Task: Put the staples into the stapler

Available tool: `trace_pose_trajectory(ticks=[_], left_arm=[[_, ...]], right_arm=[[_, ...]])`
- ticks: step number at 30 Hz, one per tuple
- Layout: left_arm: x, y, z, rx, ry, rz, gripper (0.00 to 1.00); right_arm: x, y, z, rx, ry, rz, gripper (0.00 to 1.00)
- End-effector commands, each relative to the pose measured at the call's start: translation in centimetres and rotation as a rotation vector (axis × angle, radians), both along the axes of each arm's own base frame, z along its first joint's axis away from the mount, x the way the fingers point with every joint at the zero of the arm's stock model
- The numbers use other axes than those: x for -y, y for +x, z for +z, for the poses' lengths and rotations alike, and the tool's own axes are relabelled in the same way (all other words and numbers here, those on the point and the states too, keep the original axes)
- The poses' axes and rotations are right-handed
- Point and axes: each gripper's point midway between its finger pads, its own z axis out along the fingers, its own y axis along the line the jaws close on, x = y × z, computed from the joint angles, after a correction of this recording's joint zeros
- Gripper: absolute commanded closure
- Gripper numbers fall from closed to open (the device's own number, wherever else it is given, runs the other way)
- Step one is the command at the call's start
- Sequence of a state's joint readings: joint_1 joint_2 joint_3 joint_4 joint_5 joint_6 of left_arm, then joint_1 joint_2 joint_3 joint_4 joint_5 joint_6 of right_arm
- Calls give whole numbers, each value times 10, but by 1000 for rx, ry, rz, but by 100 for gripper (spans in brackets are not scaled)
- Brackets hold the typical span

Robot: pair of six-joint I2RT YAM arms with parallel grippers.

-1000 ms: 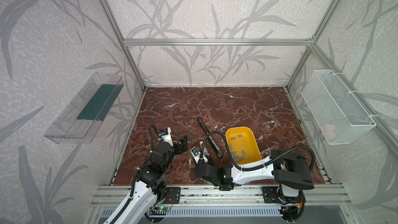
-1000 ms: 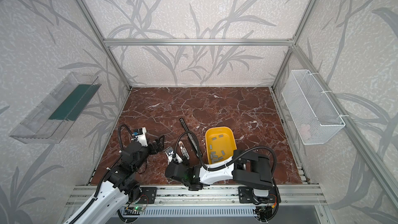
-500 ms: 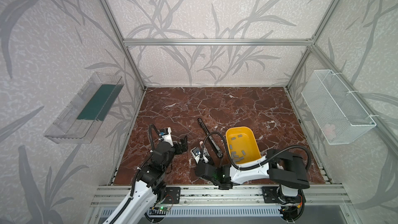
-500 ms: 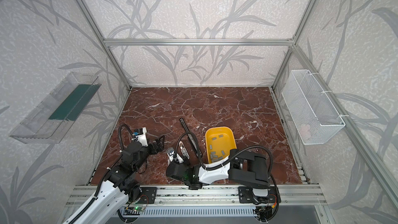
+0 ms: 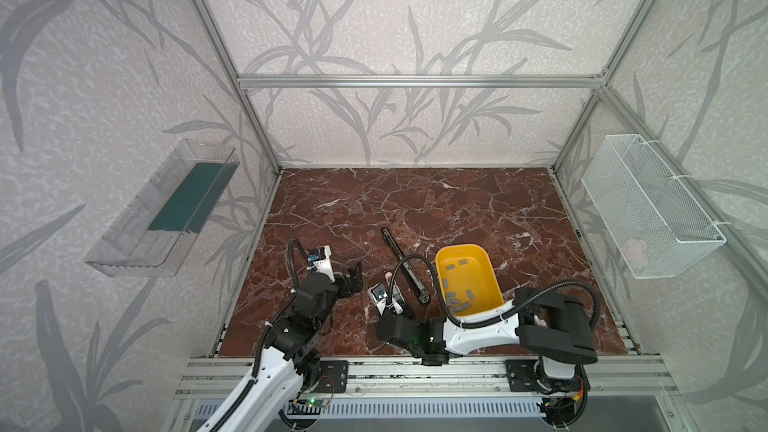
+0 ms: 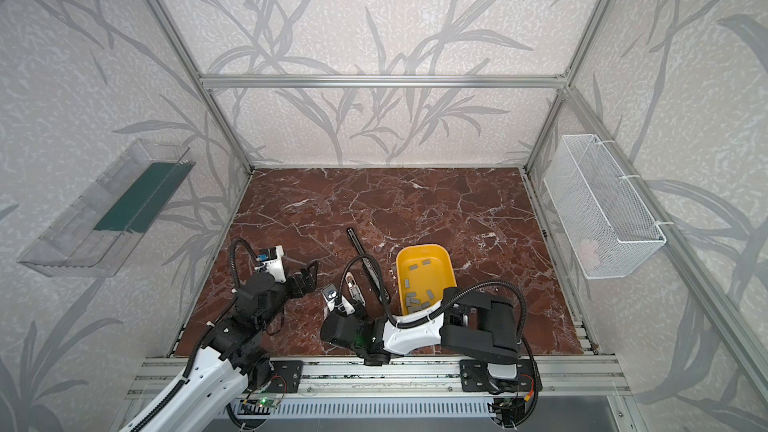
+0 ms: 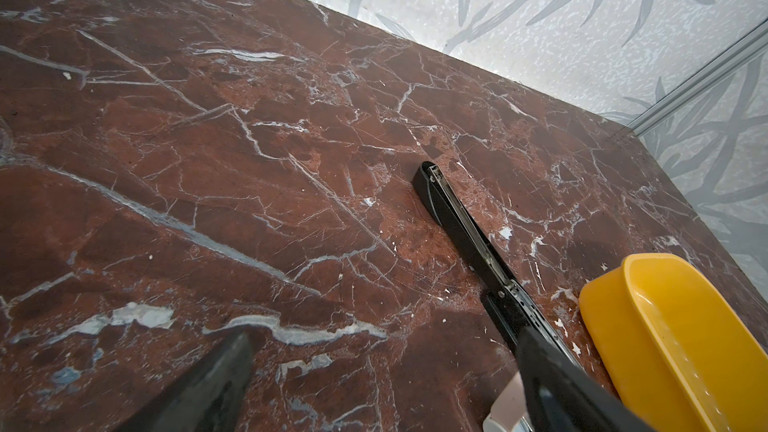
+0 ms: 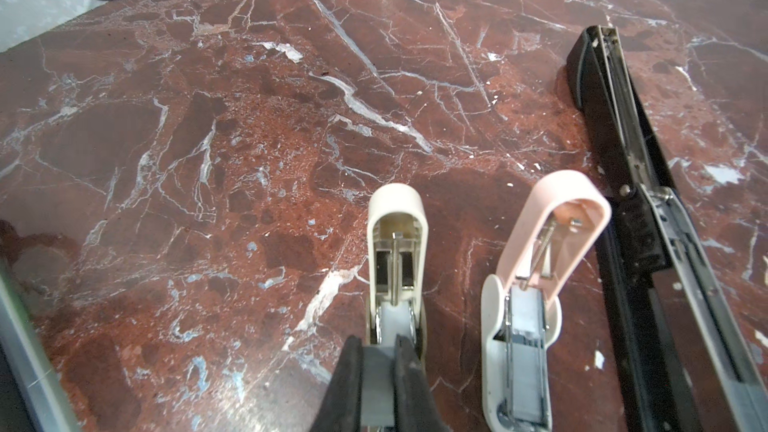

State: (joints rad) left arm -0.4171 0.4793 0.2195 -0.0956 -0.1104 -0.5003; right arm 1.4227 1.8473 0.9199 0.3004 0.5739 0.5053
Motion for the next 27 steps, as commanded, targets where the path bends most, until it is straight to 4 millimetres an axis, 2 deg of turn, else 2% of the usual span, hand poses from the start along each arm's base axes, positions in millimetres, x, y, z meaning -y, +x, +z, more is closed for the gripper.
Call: trace_pose_trajectory(ticks=[1, 27], left_arm=[[1, 1, 1, 9, -13, 3, 1], [2, 1, 1, 7, -14, -3, 1]], right_arm=[[11, 5, -13, 7, -49, -32, 88], [16, 9, -23, -17, -62, -40, 88]])
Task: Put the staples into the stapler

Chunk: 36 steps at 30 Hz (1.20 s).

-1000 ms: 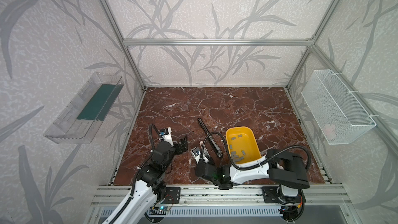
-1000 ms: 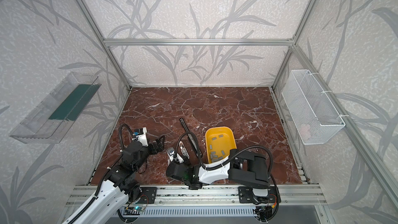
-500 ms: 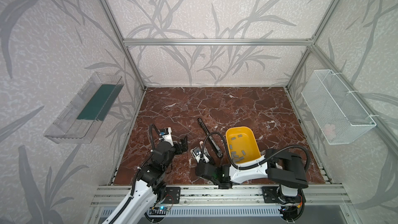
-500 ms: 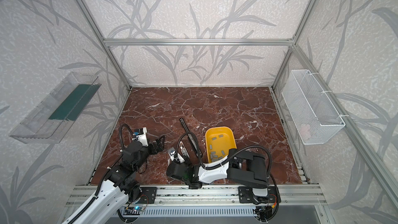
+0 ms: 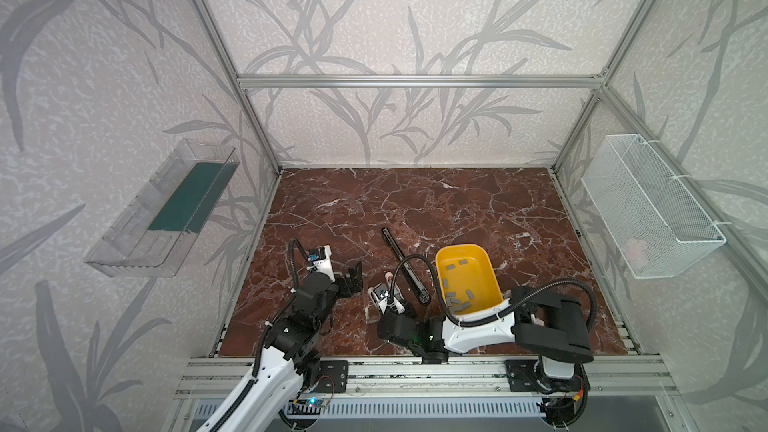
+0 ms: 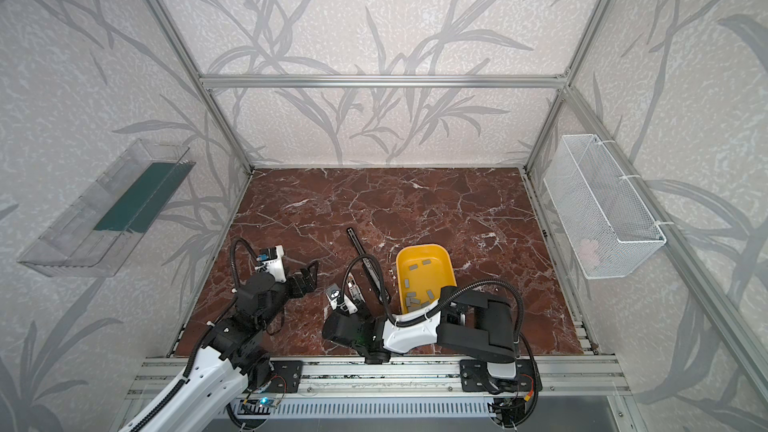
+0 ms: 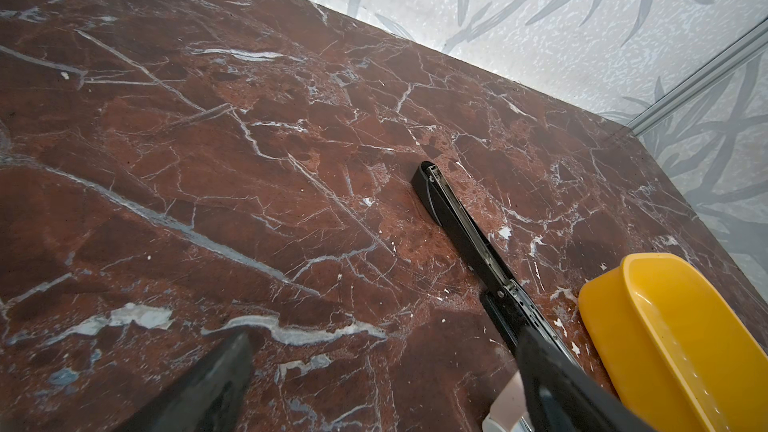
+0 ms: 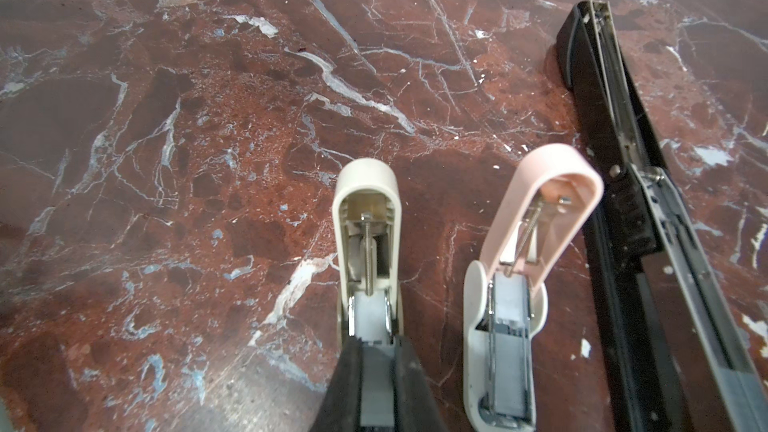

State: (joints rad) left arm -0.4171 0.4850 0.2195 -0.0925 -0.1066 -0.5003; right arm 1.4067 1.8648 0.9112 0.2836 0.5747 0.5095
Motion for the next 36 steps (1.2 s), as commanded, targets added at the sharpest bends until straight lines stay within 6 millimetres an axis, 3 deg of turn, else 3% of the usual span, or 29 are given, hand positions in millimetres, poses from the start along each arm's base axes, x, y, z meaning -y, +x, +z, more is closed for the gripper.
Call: trace_pose_trajectory(ticks=[1, 36], left_arm=[[1, 1, 2, 10, -14, 2, 1], [3, 0, 1, 10, -16, -6, 1]], right_arm=[[7, 2, -10, -10, -21, -20, 88], [3, -1, -22, -60, -10, -11, 90]])
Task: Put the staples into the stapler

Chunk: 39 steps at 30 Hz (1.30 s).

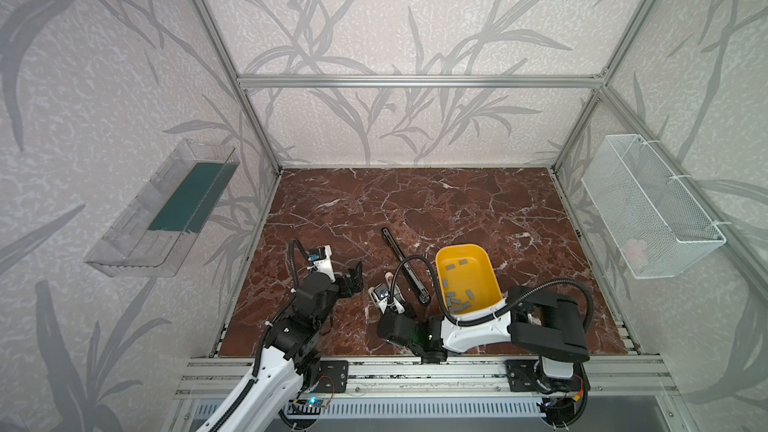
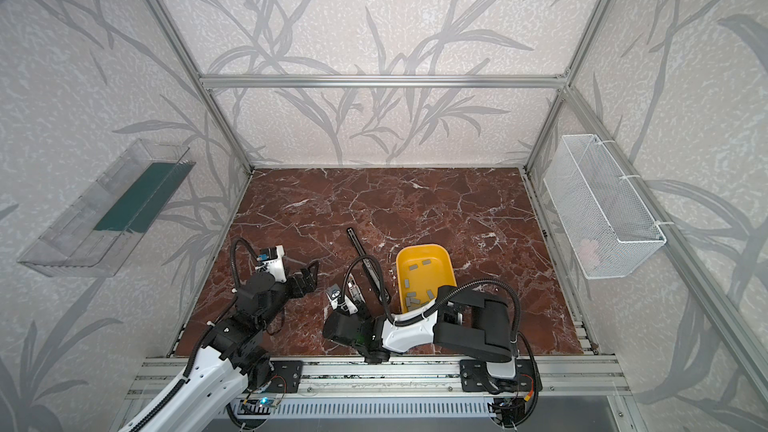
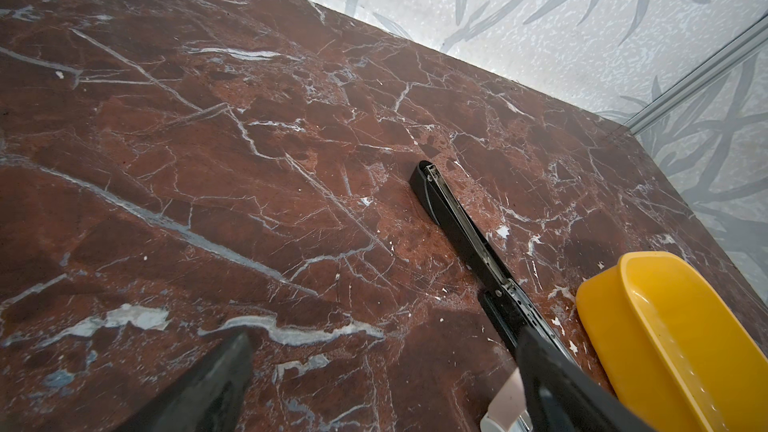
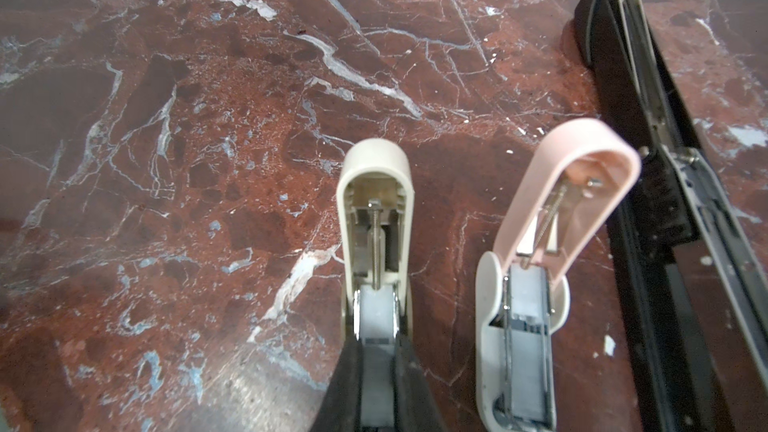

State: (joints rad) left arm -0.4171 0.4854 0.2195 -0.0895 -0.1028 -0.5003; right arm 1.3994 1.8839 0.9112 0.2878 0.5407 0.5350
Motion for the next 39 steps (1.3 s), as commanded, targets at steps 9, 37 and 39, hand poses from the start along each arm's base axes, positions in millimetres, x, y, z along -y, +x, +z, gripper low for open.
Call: trace_pose_trajectory(ticks=[9, 37, 39], left_arm=[[2, 0, 1, 8, -13, -3, 1], [2, 0, 1, 8, -15, -4, 1], [2, 0, 1, 8, -15, -4, 1]], right_arm=[[12, 0, -15, -30, -25, -31, 92], [19, -11, 12, -20, -12, -21, 67], [21, -11, 17, -12, -1, -24, 65]])
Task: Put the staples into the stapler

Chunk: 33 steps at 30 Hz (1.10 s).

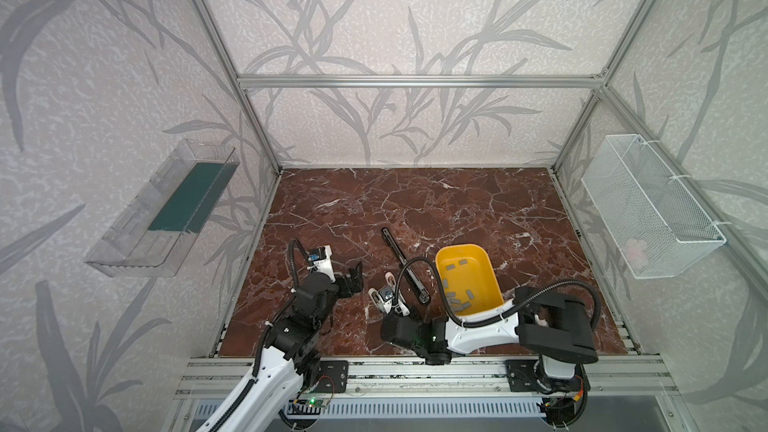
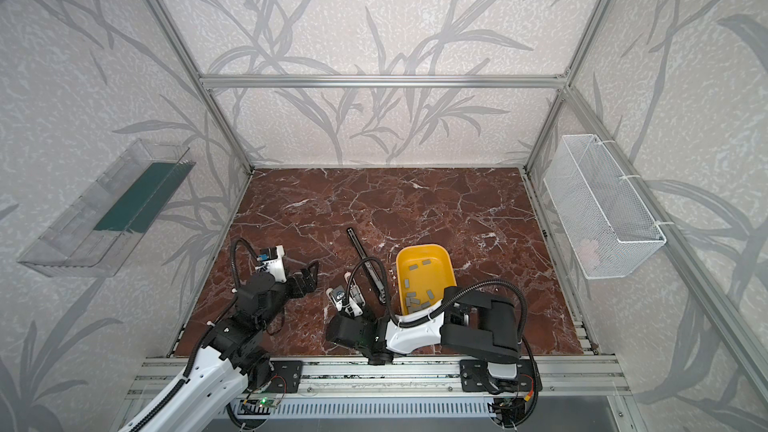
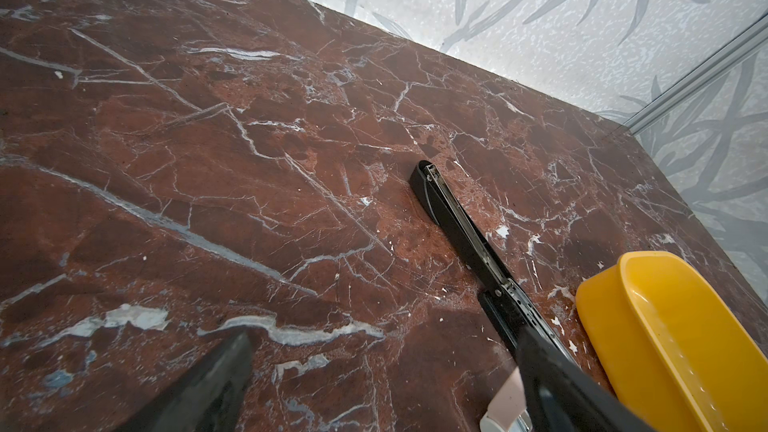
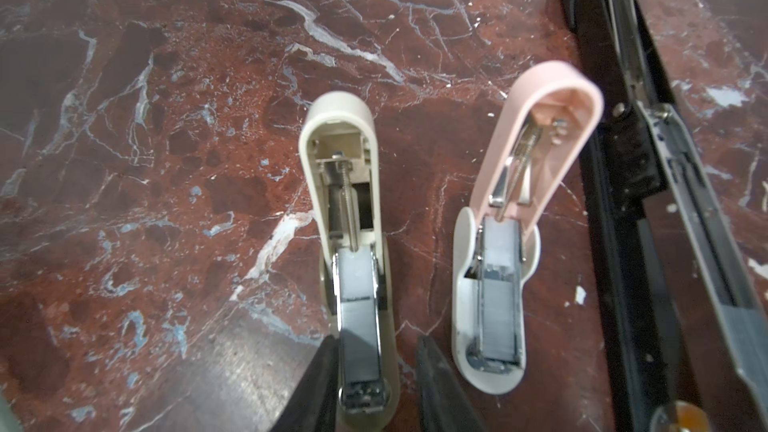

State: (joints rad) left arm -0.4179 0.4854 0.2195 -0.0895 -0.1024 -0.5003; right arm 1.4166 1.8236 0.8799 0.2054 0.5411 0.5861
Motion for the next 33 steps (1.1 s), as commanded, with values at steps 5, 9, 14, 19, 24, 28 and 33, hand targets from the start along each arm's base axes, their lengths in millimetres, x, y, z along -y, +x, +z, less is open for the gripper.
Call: trace_pose_trajectory(ticks=[5, 9, 14, 19, 24, 28, 33], left_arm=[[3, 0, 0, 5, -14, -8, 1], [3, 0, 0, 5, -15, -9, 1], [3, 0, 0, 5, -15, -9, 1], [3, 0, 1, 6, -15, -10, 1], [3, 0, 1, 6, -16, -10, 1], [3, 0, 0, 7, -16, -11, 1], [4, 0, 0, 6, -16, -13, 1]], right_arm=[[11, 0, 28, 40, 64, -10, 62], [8, 1, 28, 43, 53, -6, 64], [0, 7, 24, 22, 45, -3, 66], [-4, 17, 23, 15, 46, -13, 67], [-12, 21, 17, 8, 29, -9, 68], [-13, 25, 9, -2, 9, -20, 72], [-12, 29, 0, -26, 2, -36, 79]])
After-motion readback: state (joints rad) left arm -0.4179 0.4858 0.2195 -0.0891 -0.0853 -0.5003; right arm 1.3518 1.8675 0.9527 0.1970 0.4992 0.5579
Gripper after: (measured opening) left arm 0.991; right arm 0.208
